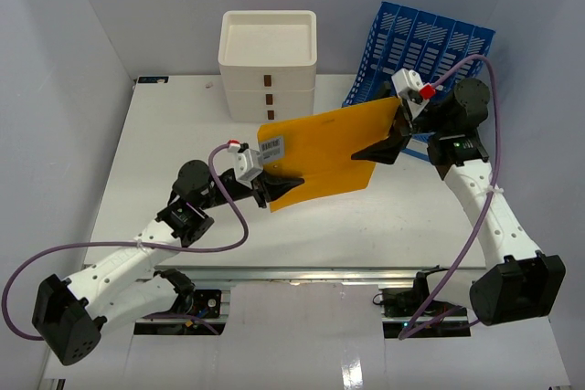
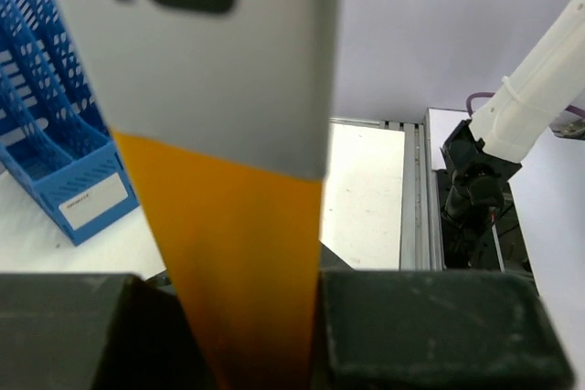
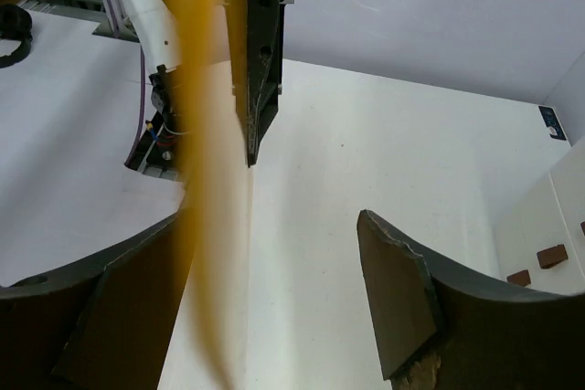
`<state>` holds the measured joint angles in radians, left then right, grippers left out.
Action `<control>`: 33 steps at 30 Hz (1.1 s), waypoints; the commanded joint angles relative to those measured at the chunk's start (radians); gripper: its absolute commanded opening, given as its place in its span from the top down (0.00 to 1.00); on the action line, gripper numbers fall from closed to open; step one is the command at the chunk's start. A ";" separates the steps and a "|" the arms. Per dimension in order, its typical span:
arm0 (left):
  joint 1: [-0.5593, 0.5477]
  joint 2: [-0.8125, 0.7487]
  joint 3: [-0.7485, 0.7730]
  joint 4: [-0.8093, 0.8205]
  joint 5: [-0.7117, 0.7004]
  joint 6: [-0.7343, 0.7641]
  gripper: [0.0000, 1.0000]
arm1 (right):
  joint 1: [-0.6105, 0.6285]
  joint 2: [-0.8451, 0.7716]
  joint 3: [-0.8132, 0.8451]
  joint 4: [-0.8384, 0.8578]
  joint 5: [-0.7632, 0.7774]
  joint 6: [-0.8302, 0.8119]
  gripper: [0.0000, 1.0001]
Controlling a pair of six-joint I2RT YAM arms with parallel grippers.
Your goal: Organize the desk
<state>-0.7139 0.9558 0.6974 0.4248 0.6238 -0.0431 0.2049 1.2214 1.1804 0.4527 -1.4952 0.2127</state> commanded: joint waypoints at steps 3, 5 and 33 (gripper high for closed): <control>-0.001 -0.076 -0.044 0.016 -0.166 -0.042 1.00 | -0.066 -0.057 -0.050 0.032 -0.027 -0.022 0.14; 0.004 -0.069 -0.040 0.007 -0.202 -0.041 1.00 | -0.104 -0.067 -0.061 0.016 -0.009 -0.032 0.12; 0.076 0.835 0.846 0.124 -0.312 -0.158 1.00 | -0.465 -0.350 -0.467 -0.583 0.621 -0.658 0.12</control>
<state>-0.6415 1.7401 1.4318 0.4601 0.3433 -0.1890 -0.2323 0.8730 0.7316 -0.1413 -0.8471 -0.4309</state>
